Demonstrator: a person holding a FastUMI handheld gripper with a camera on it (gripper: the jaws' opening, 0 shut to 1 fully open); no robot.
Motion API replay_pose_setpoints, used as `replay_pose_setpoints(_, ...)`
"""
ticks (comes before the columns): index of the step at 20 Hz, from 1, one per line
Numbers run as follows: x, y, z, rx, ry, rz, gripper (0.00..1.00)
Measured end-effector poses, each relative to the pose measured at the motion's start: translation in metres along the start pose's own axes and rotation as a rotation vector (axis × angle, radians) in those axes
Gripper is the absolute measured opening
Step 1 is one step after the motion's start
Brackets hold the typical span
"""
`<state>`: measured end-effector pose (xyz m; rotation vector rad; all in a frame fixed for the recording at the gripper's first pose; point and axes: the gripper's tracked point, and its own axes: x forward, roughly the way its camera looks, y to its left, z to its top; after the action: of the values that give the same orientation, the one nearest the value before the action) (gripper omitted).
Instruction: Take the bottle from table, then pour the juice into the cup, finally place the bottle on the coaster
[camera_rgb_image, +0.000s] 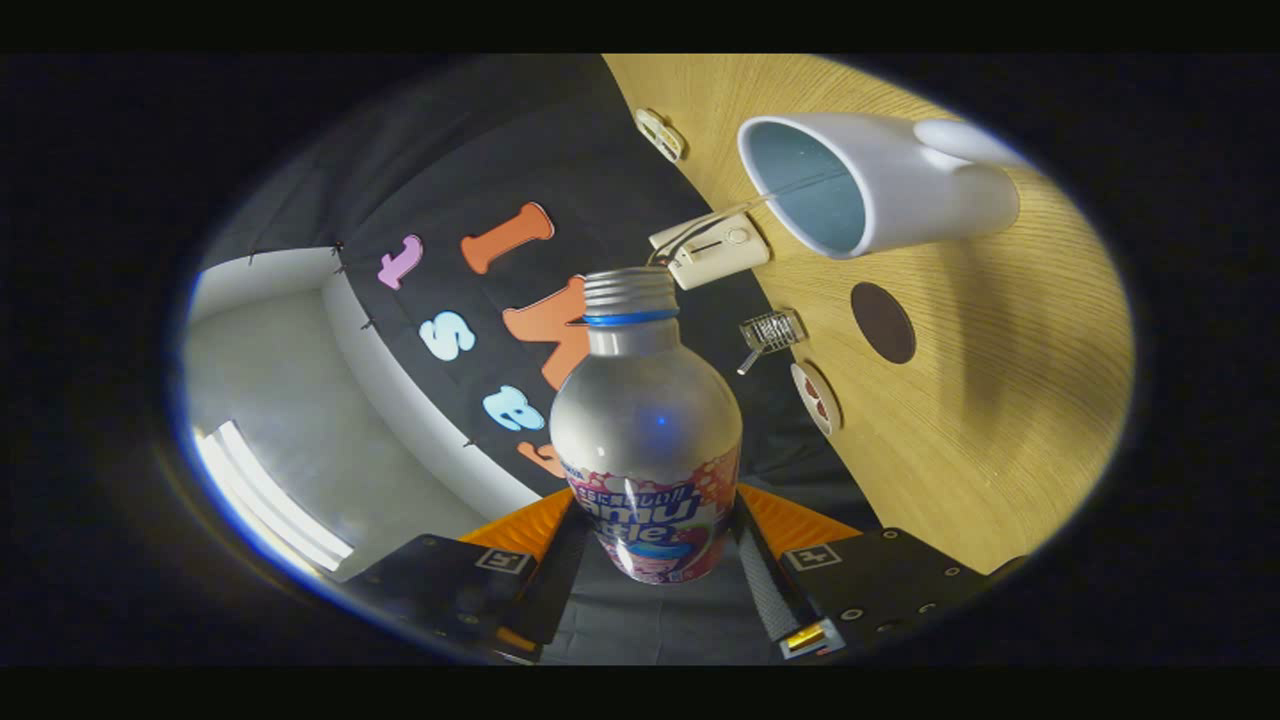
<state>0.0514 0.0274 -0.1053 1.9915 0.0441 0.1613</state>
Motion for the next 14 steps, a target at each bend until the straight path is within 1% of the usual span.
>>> replay_pose_setpoints(14,0.0021,0.008,0.0036,0.02,-0.027,0.03,0.77)
